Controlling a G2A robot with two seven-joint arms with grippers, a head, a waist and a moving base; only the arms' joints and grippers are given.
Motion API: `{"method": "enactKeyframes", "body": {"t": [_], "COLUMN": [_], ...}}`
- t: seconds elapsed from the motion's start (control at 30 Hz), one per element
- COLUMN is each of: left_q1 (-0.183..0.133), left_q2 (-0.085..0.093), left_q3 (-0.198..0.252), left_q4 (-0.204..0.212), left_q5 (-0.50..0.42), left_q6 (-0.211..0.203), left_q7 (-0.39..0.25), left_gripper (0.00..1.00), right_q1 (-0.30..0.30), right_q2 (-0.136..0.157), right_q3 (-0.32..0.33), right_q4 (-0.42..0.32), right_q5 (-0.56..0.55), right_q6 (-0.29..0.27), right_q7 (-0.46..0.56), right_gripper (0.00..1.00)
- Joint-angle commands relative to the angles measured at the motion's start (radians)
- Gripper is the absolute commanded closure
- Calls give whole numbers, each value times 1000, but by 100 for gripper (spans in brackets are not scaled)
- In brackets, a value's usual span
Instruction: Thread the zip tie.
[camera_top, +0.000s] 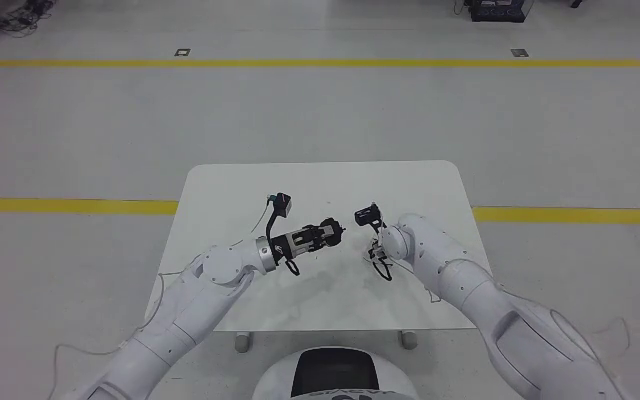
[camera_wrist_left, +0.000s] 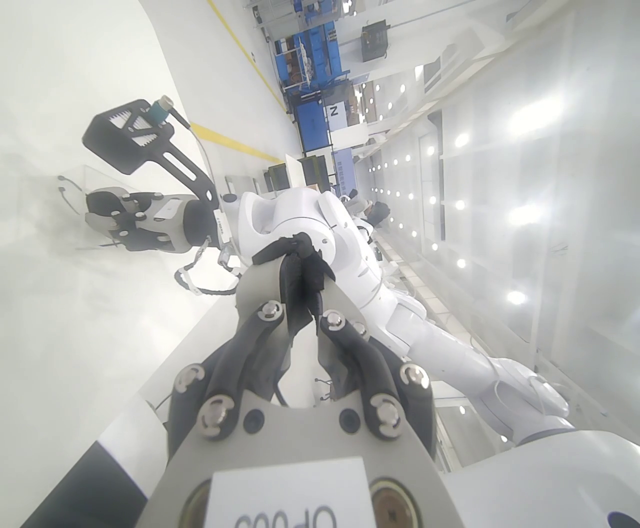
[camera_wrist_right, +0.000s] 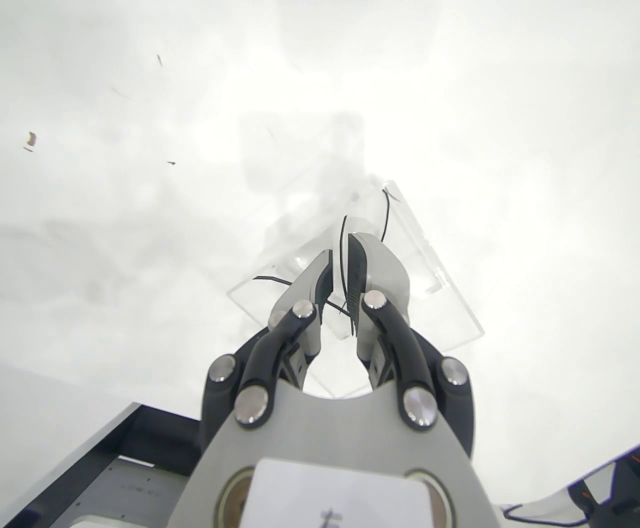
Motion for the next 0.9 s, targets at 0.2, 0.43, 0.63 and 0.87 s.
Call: {"method": "enactKeyframes", "body": {"t": [0.2,0.43,0.63,0.87], "left_q1": [0,0,0,0], "left_q2": [0,0,0,0], "left_q3": [0,0,0,0], "left_q4": [0,0,0,0], "left_q5": [0,0,0,0], "left_q6": [0,0,0,0], "left_q7": [0,0,0,0], "left_gripper": [100,100,100,100], "right_q1": [14,22,27,33], "right_q2": [-25,-44,-57,-65], "right_q3": [-6,-13,-12,-1], "right_q4": [53,80,103,115], "right_q5": [-6,-26,-34,-41], "right_q6": [-7,0,-3,-3], "right_q7": [-9,-11,-15,-16], "right_gripper": [90,91,92,100]}}
